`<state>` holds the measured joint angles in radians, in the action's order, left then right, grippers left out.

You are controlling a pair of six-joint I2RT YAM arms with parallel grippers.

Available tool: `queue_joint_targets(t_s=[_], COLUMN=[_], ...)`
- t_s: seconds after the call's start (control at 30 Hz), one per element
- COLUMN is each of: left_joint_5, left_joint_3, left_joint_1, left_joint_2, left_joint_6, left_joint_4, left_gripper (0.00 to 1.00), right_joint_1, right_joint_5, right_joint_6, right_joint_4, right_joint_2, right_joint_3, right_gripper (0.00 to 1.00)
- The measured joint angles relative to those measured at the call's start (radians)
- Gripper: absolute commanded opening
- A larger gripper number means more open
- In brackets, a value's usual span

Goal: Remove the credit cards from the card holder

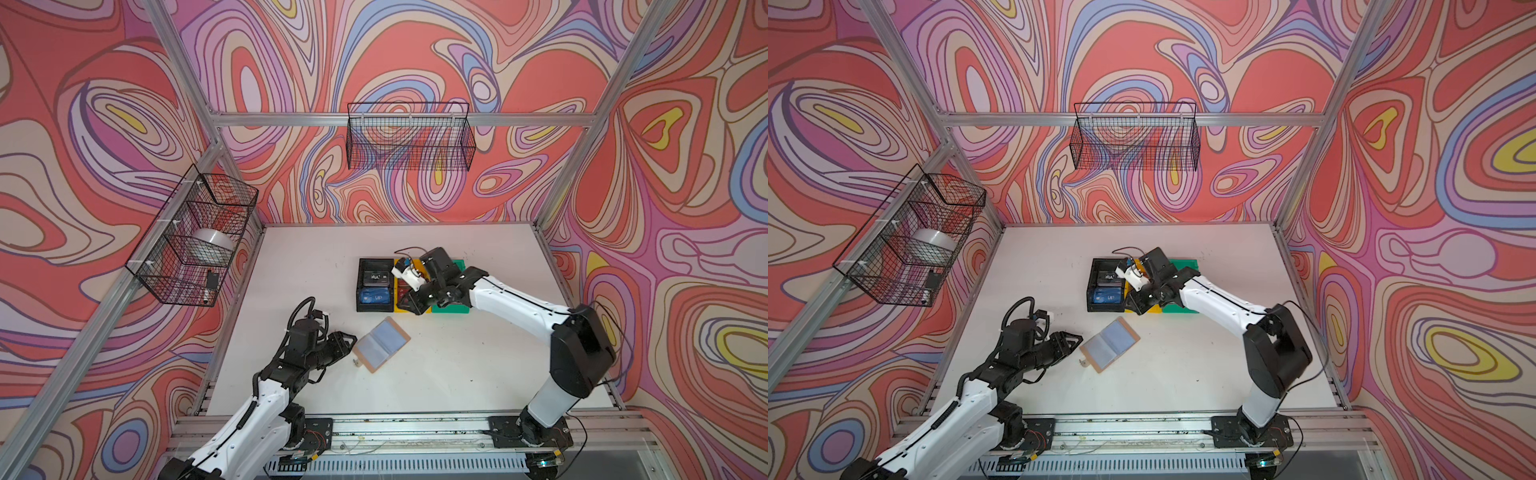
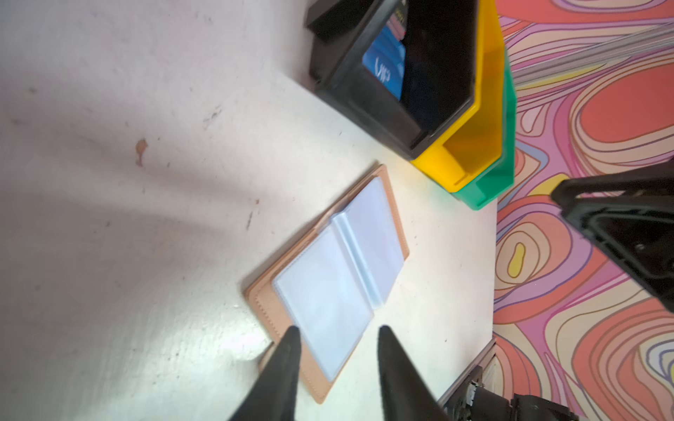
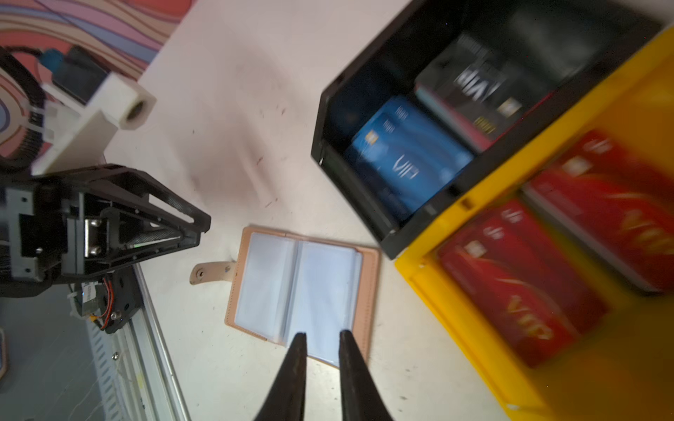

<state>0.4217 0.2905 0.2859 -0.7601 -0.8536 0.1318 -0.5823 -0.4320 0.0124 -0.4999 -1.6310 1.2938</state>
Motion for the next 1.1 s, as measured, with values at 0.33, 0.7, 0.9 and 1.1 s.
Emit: queue_joint_targets(t_s=[0.33,0.7,0.9,1.1], left_joint_5=[-0.161,-0.451,-0.522,-0.528], left_joint_3=[0.331,0.125,0.051,-0.004], left_joint_1=[-0.035,-0.053,-0.098,-0.186], left_joint_2=[-0.043,-0.069,-0.221,-0.406], left_joint_6=[0.244,0.558,0.684,0.749], left_joint_4=[0.236,-0.156,-0.394,-0.695], left_gripper=[1.0,1.0,1.0,1.0], right_joint_1=[0.481,0.629,0.629,0.629], right_joint_5=[0.173,0.231,0.231,0.234], right_joint_6=[0.002,0.003,0.0,0.0], right_joint_4=[0.314,0.874,1.159,1.326], right_joint_2=[0.148,0.108,-0.006,-0.049], right_joint_3=[-0.236,-0.69,-0.76,-0.816], right_gripper=[0.38,0.38,0.38,0.39])
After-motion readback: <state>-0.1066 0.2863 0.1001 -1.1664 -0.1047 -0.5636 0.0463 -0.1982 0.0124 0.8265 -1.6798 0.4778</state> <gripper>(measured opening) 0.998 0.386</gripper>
